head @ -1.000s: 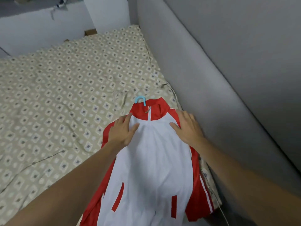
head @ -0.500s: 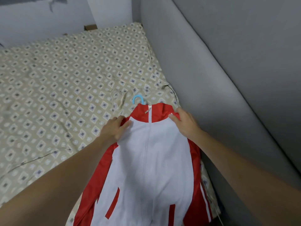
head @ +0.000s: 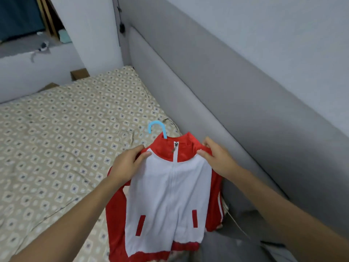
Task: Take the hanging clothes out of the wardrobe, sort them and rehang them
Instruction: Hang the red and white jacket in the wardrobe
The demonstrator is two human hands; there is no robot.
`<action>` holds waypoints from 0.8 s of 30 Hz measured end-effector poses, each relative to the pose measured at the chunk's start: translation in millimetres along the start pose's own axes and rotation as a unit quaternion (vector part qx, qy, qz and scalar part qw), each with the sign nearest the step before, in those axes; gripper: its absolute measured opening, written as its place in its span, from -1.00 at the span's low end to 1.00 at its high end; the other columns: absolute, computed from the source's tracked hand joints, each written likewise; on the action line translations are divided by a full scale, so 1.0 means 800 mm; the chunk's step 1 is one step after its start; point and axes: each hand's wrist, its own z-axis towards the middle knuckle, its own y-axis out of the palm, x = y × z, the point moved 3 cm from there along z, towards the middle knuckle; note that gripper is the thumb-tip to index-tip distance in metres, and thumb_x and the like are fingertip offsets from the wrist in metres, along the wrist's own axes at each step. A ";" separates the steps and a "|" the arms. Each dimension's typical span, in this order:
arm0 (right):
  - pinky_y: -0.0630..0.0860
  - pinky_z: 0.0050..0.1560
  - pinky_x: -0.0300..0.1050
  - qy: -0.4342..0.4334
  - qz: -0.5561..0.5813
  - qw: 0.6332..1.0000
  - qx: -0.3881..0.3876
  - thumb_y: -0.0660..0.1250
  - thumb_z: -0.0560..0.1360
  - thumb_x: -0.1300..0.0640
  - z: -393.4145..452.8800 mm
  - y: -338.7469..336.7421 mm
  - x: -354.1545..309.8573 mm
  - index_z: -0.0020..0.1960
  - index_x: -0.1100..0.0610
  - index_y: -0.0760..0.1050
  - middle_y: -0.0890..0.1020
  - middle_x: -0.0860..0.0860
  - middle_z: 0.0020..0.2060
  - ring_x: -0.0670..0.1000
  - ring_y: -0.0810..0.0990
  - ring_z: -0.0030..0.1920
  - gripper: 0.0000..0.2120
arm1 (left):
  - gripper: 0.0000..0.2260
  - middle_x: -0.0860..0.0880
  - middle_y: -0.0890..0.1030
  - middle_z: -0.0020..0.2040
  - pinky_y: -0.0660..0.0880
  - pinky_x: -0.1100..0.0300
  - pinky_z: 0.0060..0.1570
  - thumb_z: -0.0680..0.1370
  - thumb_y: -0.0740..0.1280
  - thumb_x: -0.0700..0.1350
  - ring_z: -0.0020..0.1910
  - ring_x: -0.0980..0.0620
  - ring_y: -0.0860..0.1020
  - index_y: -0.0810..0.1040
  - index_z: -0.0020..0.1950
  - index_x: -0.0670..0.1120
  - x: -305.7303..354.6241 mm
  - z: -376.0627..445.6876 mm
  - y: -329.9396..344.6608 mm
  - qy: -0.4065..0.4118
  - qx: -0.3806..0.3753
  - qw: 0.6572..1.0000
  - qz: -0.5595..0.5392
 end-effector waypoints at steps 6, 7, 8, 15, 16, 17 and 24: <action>0.43 -0.12 0.03 0.025 0.029 0.989 0.144 0.34 0.60 -0.12 -0.175 -0.092 -0.099 -0.03 -0.15 0.27 0.48 -0.16 -0.25 -0.09 0.47 -0.23 -0.77 | -0.61 0.08 0.53 -0.29 0.35 0.08 -0.33 0.67 0.27 0.20 -0.30 0.07 0.51 0.30 -0.23 0.00 0.131 -0.058 -0.104 0.164 -0.010 0.986 0.031; 0.39 -0.15 -0.01 0.029 0.032 0.985 0.165 0.36 0.61 -0.06 -0.206 -0.103 -0.115 -0.03 -0.15 0.27 0.46 -0.18 -0.26 -0.11 0.45 -0.25 -0.76 | -0.61 0.09 0.53 -0.27 0.35 0.09 -0.33 0.67 0.25 0.22 -0.30 0.09 0.51 0.31 -0.22 0.01 0.149 -0.067 -0.119 0.191 -0.014 0.981 0.042; 0.36 -0.17 -0.04 0.033 0.037 0.981 0.186 0.38 0.61 -0.03 -0.237 -0.114 -0.131 -0.03 -0.14 0.28 0.44 -0.19 -0.27 -0.12 0.44 -0.26 -0.75 | -0.61 0.10 0.54 -0.26 0.35 0.10 -0.32 0.66 0.22 0.26 -0.29 0.11 0.51 0.32 -0.20 0.01 0.168 -0.077 -0.133 0.222 -0.018 0.973 0.054; 0.37 -0.20 -0.06 0.092 0.029 0.947 0.307 0.37 0.62 -0.10 -0.445 -0.164 -0.206 0.01 -0.08 0.32 0.42 -0.15 -0.32 -0.08 0.43 -0.29 -0.77 | -0.58 0.06 0.52 -0.31 0.40 0.07 -0.35 0.63 0.20 0.35 -0.34 0.11 0.50 0.31 -0.18 0.04 0.315 -0.152 -0.181 0.404 -0.073 0.910 0.062; 0.37 -0.20 -0.09 0.100 0.029 0.939 0.328 0.37 0.61 -0.10 -0.473 -0.167 -0.214 0.01 -0.09 0.32 0.42 -0.16 -0.32 -0.09 0.43 -0.28 -0.78 | -0.57 0.08 0.53 -0.29 0.39 0.09 -0.36 0.62 0.19 0.38 -0.34 0.12 0.50 0.32 -0.17 0.04 0.336 -0.165 -0.182 0.426 -0.072 0.899 0.068; 0.36 -0.19 -0.12 0.110 0.029 0.930 0.349 0.38 0.61 -0.10 -0.503 -0.169 -0.222 0.01 -0.08 0.34 0.43 -0.18 -0.32 -0.10 0.43 -0.28 -0.78 | -0.54 0.09 0.54 -0.28 0.38 0.11 -0.36 0.61 0.15 0.42 -0.33 0.13 0.50 0.32 -0.16 0.04 0.356 -0.180 -0.182 0.446 -0.072 0.889 0.074; 0.42 -0.17 -0.06 0.198 0.001 0.856 0.478 0.39 0.59 -0.10 -0.717 -0.156 -0.270 0.05 -0.11 0.33 0.45 -0.23 -0.32 -0.07 0.44 -0.28 -0.77 | -0.58 0.09 0.53 -0.33 0.42 0.11 -0.33 0.49 0.14 0.47 -0.31 0.15 0.51 0.34 -0.17 0.13 0.474 -0.316 -0.154 0.557 -0.152 0.816 0.030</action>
